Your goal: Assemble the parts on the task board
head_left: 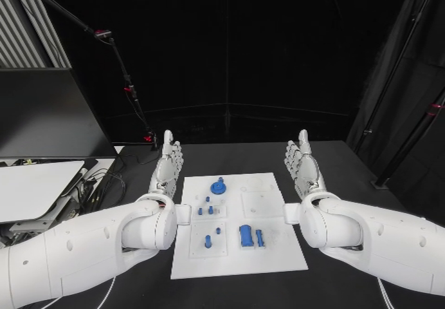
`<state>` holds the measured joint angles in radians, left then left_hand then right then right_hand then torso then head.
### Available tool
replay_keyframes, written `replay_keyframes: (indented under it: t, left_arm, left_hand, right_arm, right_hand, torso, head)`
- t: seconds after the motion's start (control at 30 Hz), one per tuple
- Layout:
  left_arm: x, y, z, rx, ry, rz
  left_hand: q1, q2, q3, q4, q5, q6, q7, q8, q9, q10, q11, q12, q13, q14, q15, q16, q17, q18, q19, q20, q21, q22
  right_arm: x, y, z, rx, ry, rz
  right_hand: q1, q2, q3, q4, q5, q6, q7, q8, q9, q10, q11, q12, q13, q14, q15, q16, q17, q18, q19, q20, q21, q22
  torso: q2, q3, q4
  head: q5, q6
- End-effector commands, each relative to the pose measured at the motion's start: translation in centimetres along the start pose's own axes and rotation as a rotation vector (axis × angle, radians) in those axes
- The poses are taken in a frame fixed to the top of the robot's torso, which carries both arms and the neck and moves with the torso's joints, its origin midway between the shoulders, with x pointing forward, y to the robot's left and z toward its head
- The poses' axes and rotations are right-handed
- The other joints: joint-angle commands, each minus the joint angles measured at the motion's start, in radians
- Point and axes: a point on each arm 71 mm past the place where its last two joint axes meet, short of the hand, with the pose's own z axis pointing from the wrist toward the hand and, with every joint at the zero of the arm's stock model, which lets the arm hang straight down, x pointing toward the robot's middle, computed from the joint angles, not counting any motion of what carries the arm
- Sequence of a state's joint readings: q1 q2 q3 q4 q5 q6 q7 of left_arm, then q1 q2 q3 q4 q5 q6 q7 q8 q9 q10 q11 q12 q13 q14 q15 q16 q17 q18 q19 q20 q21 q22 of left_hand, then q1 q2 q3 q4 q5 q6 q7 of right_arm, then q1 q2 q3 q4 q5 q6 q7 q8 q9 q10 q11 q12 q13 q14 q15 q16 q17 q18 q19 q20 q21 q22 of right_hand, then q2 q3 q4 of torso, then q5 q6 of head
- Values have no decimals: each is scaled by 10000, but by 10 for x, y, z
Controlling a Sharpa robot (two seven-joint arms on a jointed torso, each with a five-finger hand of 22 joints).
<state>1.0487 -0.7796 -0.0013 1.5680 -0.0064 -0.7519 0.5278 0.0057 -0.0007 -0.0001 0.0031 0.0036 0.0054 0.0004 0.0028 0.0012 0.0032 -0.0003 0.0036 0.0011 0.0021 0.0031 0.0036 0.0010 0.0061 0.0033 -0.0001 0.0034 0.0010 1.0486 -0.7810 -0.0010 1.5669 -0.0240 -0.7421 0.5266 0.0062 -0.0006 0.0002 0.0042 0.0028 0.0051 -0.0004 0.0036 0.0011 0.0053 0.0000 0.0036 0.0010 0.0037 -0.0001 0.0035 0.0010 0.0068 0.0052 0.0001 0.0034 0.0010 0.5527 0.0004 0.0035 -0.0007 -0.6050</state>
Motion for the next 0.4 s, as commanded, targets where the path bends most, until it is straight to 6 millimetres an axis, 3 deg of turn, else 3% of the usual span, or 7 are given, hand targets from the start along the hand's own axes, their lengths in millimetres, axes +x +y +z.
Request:
replay_keyframes:
  t: [0.03, 0.4]
  left_arm:
    - [-1, 0, 0, -100, -170, 35]
    - [-1, 0, 0, -100, -170, 35]
  left_hand:
    - [-57, 7, 1, -31, -36, -54, -4, -28, -12, -32, 3, -36, -11, -21, -31, -36, -10, -61, -33, 1, -34, -10]
    - [-57, 7, 1, -31, -36, -54, -4, -28, -12, -32, 3, -36, -11, -21, -31, -36, -10, -61, -33, 1, -34, -10]
  right_arm:
    - [-1, 0, 0, 208, -297, 38]
    - [-1, 0, 0, 208, -297, 38]
  right_hand:
    - [-62, 6, -2, -42, -28, -51, 4, -36, -11, -53, 0, -36, -10, -37, 1, -35, -10, -68, -52, -1, -34, -10]
    - [-62, 6, -2, -42, -28, -51, 4, -36, -11, -53, 0, -36, -10, -37, 1, -35, -10, -68, -52, -1, -34, -10]
  torso:
    - [-85, -4, -35]
    - [-85, -4, -35]
  head:
    - [7, 50]
    - [7, 50]
